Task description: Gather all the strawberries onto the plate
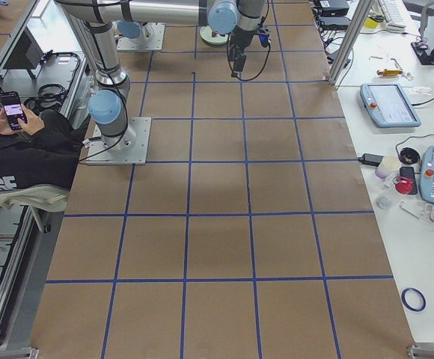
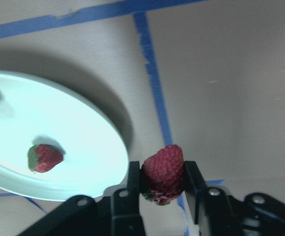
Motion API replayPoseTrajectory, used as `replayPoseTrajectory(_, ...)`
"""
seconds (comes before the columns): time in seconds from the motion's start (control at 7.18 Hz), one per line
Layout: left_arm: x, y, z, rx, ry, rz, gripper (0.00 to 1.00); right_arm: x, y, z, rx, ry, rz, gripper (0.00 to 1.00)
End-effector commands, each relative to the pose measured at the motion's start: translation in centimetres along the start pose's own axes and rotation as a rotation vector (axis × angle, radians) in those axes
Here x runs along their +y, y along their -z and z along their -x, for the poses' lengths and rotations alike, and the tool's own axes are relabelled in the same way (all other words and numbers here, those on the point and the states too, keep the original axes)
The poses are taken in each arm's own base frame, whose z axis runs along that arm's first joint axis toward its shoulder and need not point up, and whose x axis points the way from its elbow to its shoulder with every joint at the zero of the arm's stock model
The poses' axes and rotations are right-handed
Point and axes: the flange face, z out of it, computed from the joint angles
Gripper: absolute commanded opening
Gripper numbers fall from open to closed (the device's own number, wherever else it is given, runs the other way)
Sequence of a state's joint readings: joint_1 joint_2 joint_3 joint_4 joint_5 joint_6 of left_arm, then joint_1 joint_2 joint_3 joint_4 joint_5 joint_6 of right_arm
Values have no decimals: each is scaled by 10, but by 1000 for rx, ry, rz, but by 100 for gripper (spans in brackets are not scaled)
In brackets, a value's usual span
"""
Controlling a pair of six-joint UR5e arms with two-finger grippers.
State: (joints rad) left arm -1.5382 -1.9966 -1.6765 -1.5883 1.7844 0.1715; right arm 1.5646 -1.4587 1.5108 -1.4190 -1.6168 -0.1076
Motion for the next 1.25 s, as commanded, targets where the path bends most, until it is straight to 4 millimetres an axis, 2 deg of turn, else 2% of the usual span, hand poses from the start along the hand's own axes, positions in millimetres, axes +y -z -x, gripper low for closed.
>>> replayPoseTrajectory(0.0,1,-26,36,-6,-19,53,0,0,0,1,0,1,0,100)
replayPoseTrajectory(0.14,0,-26,35,3,8,48,56,0,1,1,0,1,-1,100)
replayPoseTrajectory(0.28,1,-22,35,0,28,39,92,0,1,1,2,1,-1,100)
replayPoseTrajectory(0.42,2,-11,37,-7,42,1,100,0,1,0,2,0,-1,100)
replayPoseTrajectory(0.56,4,4,38,-13,56,-62,100,1,3,0,3,1,-9,100)
replayPoseTrajectory(0.7,6,34,41,-23,82,-190,100,2,5,-1,3,-2,-15,100)
replayPoseTrajectory(0.84,18,67,38,20,90,-281,100,2,5,-1,7,-5,-14,100)
replayPoseTrajectory(1.11,60,149,26,1,133,-459,100,3,8,-3,44,-14,-22,100)
